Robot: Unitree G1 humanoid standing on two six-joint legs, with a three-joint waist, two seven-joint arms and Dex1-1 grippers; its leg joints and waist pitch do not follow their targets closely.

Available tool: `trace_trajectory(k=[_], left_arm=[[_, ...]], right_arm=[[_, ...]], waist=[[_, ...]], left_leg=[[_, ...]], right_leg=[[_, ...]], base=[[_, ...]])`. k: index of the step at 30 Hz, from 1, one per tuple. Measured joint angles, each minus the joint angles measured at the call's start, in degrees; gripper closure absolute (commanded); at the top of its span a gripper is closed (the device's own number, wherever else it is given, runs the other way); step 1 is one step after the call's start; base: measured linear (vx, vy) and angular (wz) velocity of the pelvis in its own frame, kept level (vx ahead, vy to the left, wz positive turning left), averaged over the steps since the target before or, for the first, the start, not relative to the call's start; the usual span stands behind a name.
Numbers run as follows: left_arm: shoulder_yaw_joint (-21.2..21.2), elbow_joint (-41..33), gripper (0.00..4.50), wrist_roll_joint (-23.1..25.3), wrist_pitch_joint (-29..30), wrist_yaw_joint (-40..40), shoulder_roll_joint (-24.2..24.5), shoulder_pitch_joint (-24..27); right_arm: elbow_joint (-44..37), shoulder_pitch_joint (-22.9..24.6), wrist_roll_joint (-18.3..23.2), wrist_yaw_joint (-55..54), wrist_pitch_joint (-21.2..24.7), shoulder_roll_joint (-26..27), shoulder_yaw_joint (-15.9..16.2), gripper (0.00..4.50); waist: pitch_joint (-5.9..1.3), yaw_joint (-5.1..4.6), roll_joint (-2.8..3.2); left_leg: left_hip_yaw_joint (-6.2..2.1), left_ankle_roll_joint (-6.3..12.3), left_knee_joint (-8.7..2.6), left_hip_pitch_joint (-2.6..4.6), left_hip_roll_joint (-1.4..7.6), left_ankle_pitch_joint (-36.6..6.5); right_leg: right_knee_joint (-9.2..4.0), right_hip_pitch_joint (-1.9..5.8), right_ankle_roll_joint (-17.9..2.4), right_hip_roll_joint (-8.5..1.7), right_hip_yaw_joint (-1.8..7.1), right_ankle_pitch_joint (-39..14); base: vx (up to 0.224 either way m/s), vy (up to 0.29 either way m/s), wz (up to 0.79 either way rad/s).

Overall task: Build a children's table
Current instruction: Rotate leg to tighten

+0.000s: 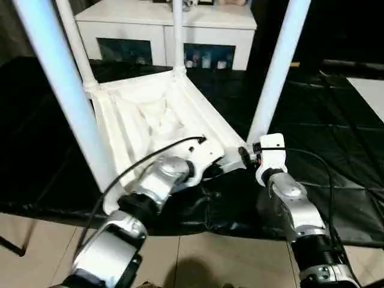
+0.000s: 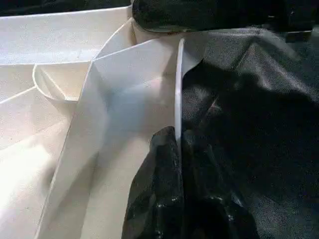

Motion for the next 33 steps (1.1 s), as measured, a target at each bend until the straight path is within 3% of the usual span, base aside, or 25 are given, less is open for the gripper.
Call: trace_trajectory(k=[3,5,8,10,12,15,18,23,33], left_arm=[[-0.2,0.4,4.5,0.6,-1.5,-0.3,0.6,0.0],[-0.1,0.4,4.5,0.8,-2.9,-0.4,2.3,0.1],[0.6,-0.9,4.5,0.7,-4.7,-2.1,6.4,0.7],[0.5,-2.8,4.5,0.6,-5.8,-4.5,8.4,2.1],[0.3,-4.2,4.5,0.4,-6.7,-7.1,9.8,2.9],[-0.5,-9.8,4.5,-1.3,-9.3,-16.0,14.9,6.5],[-0.6,-12.2,4.5,-3.4,-10.7,-22.5,18.2,8.2],[-1.2,-14.9,4.5,-5.4,-10.3,-28.4,19.9,9.3],[-2.0,-17.0,4.5,-5.7,-9.8,-30.7,19.8,9.5]], right_arm=[[-0.1,0.4,0.1,1.1,-0.9,-0.3,0.0,1.22],[-2.0,1.5,0.1,4.2,-2.4,-0.7,1.4,1.13],[-3.1,1.9,0.8,11.1,-5.9,-3.4,4.4,0.8],[-3.1,1.9,1.5,15.0,-7.2,-6.8,4.1,0.76],[-3.2,1.9,2.9,19.2,-7.9,-9.4,3.6,0.44],[-4.1,2.9,5.4,31.5,-9.1,-17.3,3.8,0.26],[-4.5,3.8,7.7,40.1,-9.3,-21.4,3.0,0.12],[-6.6,4.6,12.2,49.9,-7.7,-23.8,4.1,0.12],[-6.5,4.2,11.5,54.9,-8.6,-22.2,9.4,0.12]], waist=[[0.03,-0.15,0.01],[0.14,-0.48,-0.17],[0.32,-1.34,-0.46],[0.32,-1.19,-0.48],[0.35,-1.0,-0.52],[0.33,-0.27,-0.51],[0.31,0.28,-0.57],[0.28,1.35,-0.63],[0.25,3.18,-0.59]], left_leg=[[0.05,0.02,-0.01,-0.02,-0.14,0.0],[0.05,0.02,-0.07,-0.02,-0.11,0.0],[-0.81,0.02,0.07,-0.62,-0.1,0.0],[-1.0,0.02,0.11,-0.7,-0.03,0.0],[-0.99,0.02,0.1,-0.67,-0.02,0.0],[-1.0,0.02,0.09,-0.6,0.13,0.0],[-0.91,0.01,0.25,-0.53,0.18,0.0],[-0.87,-0.02,0.59,-0.41,0.24,0.0],[0.17,-0.04,0.55,-0.54,1.05,0.0]], right_leg=[[-0.08,0.0,0.0,-0.11,0.06,0.0],[-0.07,-0.08,0.0,-0.09,0.04,0.0],[-0.12,-0.8,0.0,-0.07,-0.72,0.0],[-0.08,-0.84,-0.2,-0.07,-1.03,0.1],[0.1,-0.85,-0.5,-0.08,-1.02,0.3],[0.28,-0.82,-0.7,-0.07,-1.22,0.4],[0.95,-0.85,-1.2,-0.07,-1.07,0.8],[2.16,-0.91,-1.6,-0.07,-0.78,1.1],[2.27,-1.05,-1.0,0.01,-0.91,0.7]], base=[[0.0,0.0,0.0],[0.0,0.0,0.0],[-0.012,-0.003,-0.21],[0.0,0.0,0.0],[0.0,0.0,0.0],[0.0,0.0,0.0],[0.021,-0.013,0.04],[0.032,-0.015,0.05],[0.016,-0.007,0.02]])
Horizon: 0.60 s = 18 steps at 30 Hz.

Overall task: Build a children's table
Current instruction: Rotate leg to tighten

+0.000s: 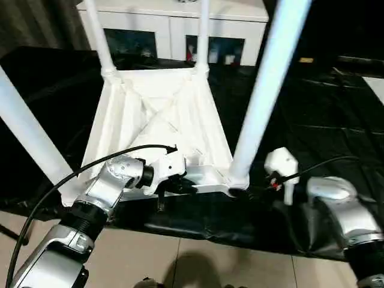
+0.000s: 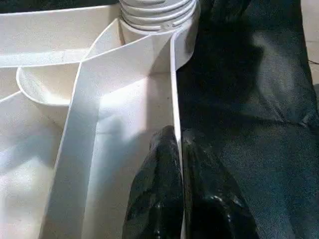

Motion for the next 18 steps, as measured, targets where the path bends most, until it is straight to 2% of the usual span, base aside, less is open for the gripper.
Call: trace_trajectory(k=[4,7,9,18], left_arm=[[0.0,0.0,4.5,0.0,0.1,-0.2,0.0,0.0],[0.0,-0.1,4.5,0.0,0.3,-0.3,0.0,0.0],[0.0,-0.2,4.5,0.0,0.5,-0.5,0.0,0.0],[0.0,-0.5,4.5,-0.1,0.8,-1.5,0.2,0.2]], right_arm=[[1.5,-0.4,-0.6,-0.3,-0.8,1.2,0.2,0.12],[1.6,-0.4,-0.2,-0.6,-1.0,1.5,0.2,0.36],[1.7,-0.4,0.1,-0.5,-1.0,1.5,0.0,0.68],[2.2,-0.4,0.5,0.5,-1.1,1.1,-0.5,1.31]], waist=[[0.0,-0.09,0.0],[0.0,-0.05,-0.01],[0.0,-0.03,-0.01],[0.0,0.17,-0.01]], left_leg=[[0.1,0.0,0.13,0.0,-0.02,0.0],[0.11,-0.01,0.12,0.0,-0.02,0.0],[0.1,-0.01,0.13,0.0,-0.01,0.0],[0.11,0.0,0.13,-0.02,-0.02,0.0]], right_leg=[[0.0,0.01,0.0,-0.02,0.16,0.0],[0.0,0.01,0.0,-0.02,0.16,0.0],[0.01,0.01,0.0,-0.02,0.15,0.0],[0.01,0.02,0.0,-0.02,0.15,0.0]], base=[[0.0,0.0,0.0],[0.0,0.0,0.0],[0.0,0.0,0.0],[0.0,0.0,0.0]])
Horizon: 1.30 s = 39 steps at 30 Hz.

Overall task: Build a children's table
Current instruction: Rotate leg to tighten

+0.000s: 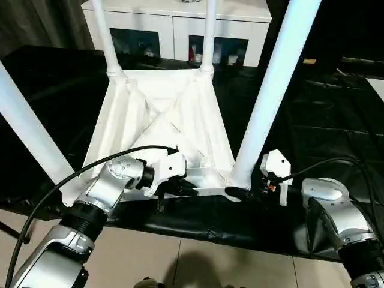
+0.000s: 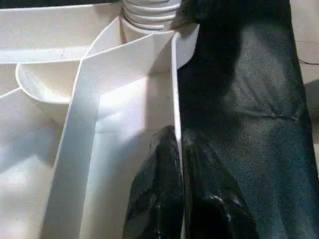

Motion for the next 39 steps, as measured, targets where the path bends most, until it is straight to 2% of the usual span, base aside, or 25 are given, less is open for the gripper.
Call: trace_trajectory(k=[1,5,9,12,14,16,20,23,26,27,28,29,30,32,33,34,36,39], left_arm=[[0.0,0.0,4.5,0.0,0.1,-0.1,0.0,0.0],[0.0,0.0,4.5,0.0,0.2,-0.1,0.0,0.0],[0.0,0.0,4.5,0.0,0.3,-0.1,0.0,0.0],[0.1,0.7,4.5,0.4,0.9,1.6,-0.7,-0.3],[0.4,3.4,4.5,1.6,2.0,5.6,-2.6,-1.6],[0.9,6.5,4.5,2.7,3.7,10.5,-5.3,-3.3],[1.7,10.4,4.5,3.6,6.3,18.7,-10.6,-5.4],[2.0,12.5,4.5,3.6,9.6,23.2,-14.3,-7.1],[2.2,14.2,4.5,4.4,11.6,28.3,-18.6,-8.2],[2.2,14.4,4.5,4.5,11.7,29.1,-19.3,-8.2],[2.2,14.6,4.5,4.5,11.6,29.7,-19.8,-8.2],[2.2,14.7,4.5,4.5,11.6,29.8,-19.9,-8.2],[2.2,14.7,4.5,4.5,11.5,29.8,-19.9,-8.2],[2.1,14.9,4.5,5.0,10.4,30.1,-19.1,-8.2],[2.4,15.1,4.5,5.2,9.7,31.4,-18.4,-8.2],[2.9,15.3,4.5,5.4,9.6,32.8,-17.9,-8.3],[3.3,15.4,4.5,5.9,9.3,33.8,-16.1,-8.3],[2.9,14.9,4.5,6.0,7.6,30.7,-14.3,-8.1]], right_arm=[[0.0,0.0,0.0,0.1,0.0,-0.1,0.0,1.5],[0.1,0.0,0.0,0.2,-0.2,-0.2,0.0,1.71],[0.4,0.0,-0.1,0.3,-0.7,-0.2,0.1,1.77],[1.9,-0.8,-1.7,-2.3,-1.4,0.8,0.3,1.79],[3.8,-1.7,-3.7,-8.3,-1.2,3.1,0.2,1.79],[5.5,-2.2,-5.2,-17.9,0.6,7.3,-1.4,1.8],[5.2,-2.4,-7.6,-34.7,5.2,13.8,-5.0,1.81],[3.6,-2.4,-9.4,-44.0,8.9,18.2,-7.1,1.81],[2.2,-2.6,-11.6,-53.6,12.1,21.7,-9.5,1.81],[2.2,-2.6,-12.9,-54.1,12.2,21.4,-9.3,1.81],[2.2,-2.6,-13.4,-54.0,12.0,21.1,-9.2,1.81],[2.2,-2.6,-13.4,-54.0,11.8,21.0,-9.2,1.81],[2.2,-2.5,-13.3,-54.0,11.6,21.0,-9.3,1.25],[1.2,-1.7,-13.0,-52.5,10.7,20.6,-8.9,1.12],[-0.3,-1.3,-12.7,-50.9,9.4,20.9,-7.5,0.9],[-1.5,-1.3,-12.5,-49.8,8.8,21.1,-6.6,0.9],[-3.3,-1.0,-10.8,-45.3,7.4,20.6,-4.7,0.68],[-4.1,0.0,-8.4,-38.4,6.2,18.1,-4.0,0.51]], waist=[[0.0,0.02,0.0],[0.0,0.03,0.0],[0.0,0.03,0.0],[-0.06,-0.24,-0.09],[-0.18,-0.52,-0.27],[-0.23,-0.9,-0.36],[-0.2,-2.04,-0.32],[-0.02,-2.32,0.11],[0.05,-2.55,1.0],[0.06,-2.82,1.25],[0.07,-3.28,1.66],[0.1,-3.6,1.82],[0.11,-3.86,1.91],[0.15,-4.11,1.86],[0.23,-4.98,1.74],[0.29,-5.83,1.65],[0.37,-7.21,1.58],[0.56,-7.57,1.44]], left_leg=[[0.0,0.0,0.0,0.0,0.0,0.0],[0.0,0.0,0.0,0.0,0.0,0.0],[0.0,0.0,0.01,0.0,0.0,0.0],[0.0,0.0,0.01,0.12,0.0,0.0],[0.0,-0.02,0.01,0.56,-0.02,0.0],[-0.01,-0.04,-0.02,0.95,-0.04,0.0],[-0.14,-0.03,-0.04,0.9,-0.18,0.0],[-0.45,-0.01,-0.11,0.89,-0.16,0.0],[-0.68,0.01,-0.32,0.87,-0.3,0.0],[-0.69,0.04,-0.33,0.87,-0.38,-0.1],[-0.72,0.19,-0.4,0.87,-0.48,-0.1],[-0.74,0.26,-0.48,0.87,-0.63,-0.2],[-0.85,0.28,-0.53,0.85,-0.74,-0.2],[-1.02,0.29,-0.56,0.82,-0.88,-0.2],[-1.12,0.29,-0.56,0.8,-0.89,-0.2],[-1.32,0.29,-0.53,0.79,-0.9,-0.2],[-2.17,0.29,-0.45,0.7,-0.95,-0.2],[-2.63,0.28,-0.55,0.77,-0.98,-0.2]], right_leg=[[0.0,0.0,0.0,0.0,0.0,0.0],[0.0,0.01,0.0,0.0,0.0,0.0],[0.01,0.01,0.0,0.0,0.0,0.0],[0.05,0.1,0.0,0.0,0.01,0.0],[0.08,0.44,0.0,0.03,0.09,0.0],[0.01,0.72,0.4,0.03,0.11,-0.2],[-0.42,0.81,0.7,-0.05,-0.04,-0.4],[-1.35,1.23,0.7,-0.09,-0.64,-0.4],[-2.62,1.54,0.7,-0.19,-1.1,-0.4],[-2.93,1.62,0.7,-0.35,-1.34,-0.4],[-3.38,1.93,0.7,-0.71,-1.91,-0.4],[-3.58,2.28,0.7,-0.96,-2.15,-0.4],[-3.8,2.33,0.7,-0.97,-2.15,-0.4],[-3.98,2.33,0.7,-0.98,-2.15,-0.4],[-4.08,2.27,0.7,-0.96,-2.25,-0.4],[-4.21,2.21,0.7,-0.95,-2.45,-0.4],[-4.45,2.21,0.7,-0.95,-3.29,-0.5],[-4.27,2.18,0.7,-0.95,-3.7,-0.5]], base=[[0.0,0.0,0.0],[0.0,0.0,0.0],[0.0,0.0,0.0],[0.0,0.0,0.0],[0.0,0.0,0.0],[-0.053,-0.003,-0.03],[-0.061,0.012,-0.03],[0.0,0.0,0.0],[-0.013,0.017,0.0],[-0.046,0.08,-0.01],[-0.024,0.059,0.0],[0.008,0.06,-0.03],[0.0,0.0,0.0],[0.0,0.0,0.0],[0.0,0.0,0.0],[0.0,0.0,0.0],[-0.011,0.015,-0.23],[-0.004,0.003,-0.07]])
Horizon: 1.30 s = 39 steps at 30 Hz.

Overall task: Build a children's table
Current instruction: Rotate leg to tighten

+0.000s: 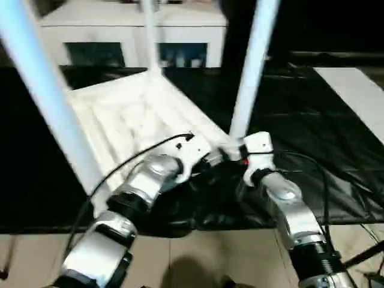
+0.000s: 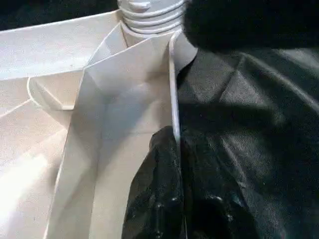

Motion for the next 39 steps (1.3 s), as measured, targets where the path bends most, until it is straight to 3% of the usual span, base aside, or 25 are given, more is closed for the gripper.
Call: trace_trajectory(k=[6,10,12,17,22,39], left_arm=[[-0.5,-5.0,4.5,-2.0,-3.0,-12.4,6.6,3.1],[-2.3,-8.9,4.5,-4.0,-4.9,-21.4,10.8,5.3],[-2.8,-9.6,4.5,-4.4,-5.6,-24.3,12.1,5.4],[-3.6,-14.4,4.5,-6.2,-5.3,-31.3,14.0,7.2],[-4.7,-15.6,4.5,-6.9,-5.4,-32.8,13.8,7.3],[-4.9,-16.0,4.5,-6.9,-5.2,-33.0,14.5,7.3]], right_arm=[[0.2,1.1,1.9,16.7,-4.4,-13.0,-0.6,0.09],[0.0,3.0,2.9,26.7,-4.7,-19.7,0.9,0.09],[-0.1,2.9,3.9,29.5,-4.4,-21.0,0.9,0.09],[-1.4,3.0,8.2,36.8,-1.6,-21.4,2.0,0.09],[-2.3,2.7,9.2,39.7,0.1,-20.3,4.1,0.09],[-1.0,1.9,9.3,41.7,-1.8,-20.9,3.9,1.44]], waist=[[0.25,1.33,-0.21],[0.22,2.75,-0.27],[0.14,3.52,-0.51],[0.09,5.49,-0.7],[0.01,7.42,-0.74],[0.0,7.25,-0.91]], left_leg=[[-0.03,-0.01,-0.66,0.05,0.08,0.0],[0.25,-0.03,-0.47,0.02,0.03,0.0],[0.96,-0.02,-0.33,0.11,0.0,0.0],[2.22,-0.02,0.16,0.06,0.02,0.0],[2.75,0.01,0.35,-0.13,0.44,0.0],[2.77,-0.04,0.38,-0.12,0.44,0.0]], right_leg=[[0.27,-0.27,0.0,0.03,-0.18,0.0],[1.12,-0.61,-0.3,0.03,0.55,0.2],[2.04,-0.99,-0.8,0.1,1.68,0.5],[4.16,-1.78,-1.3,0.13,3.52,0.8],[4.58,-2.03,-0.5,0.17,3.61,0.2],[4.82,-2.01,-0.3,0.16,3.69,0.1]], base=[[0.0,0.0,0.0],[0.0,0.0,0.0],[0.0,0.0,0.0],[0.035,-0.012,0.08],[0.036,-0.008,0.03],[0.0,0.0,0.0]])
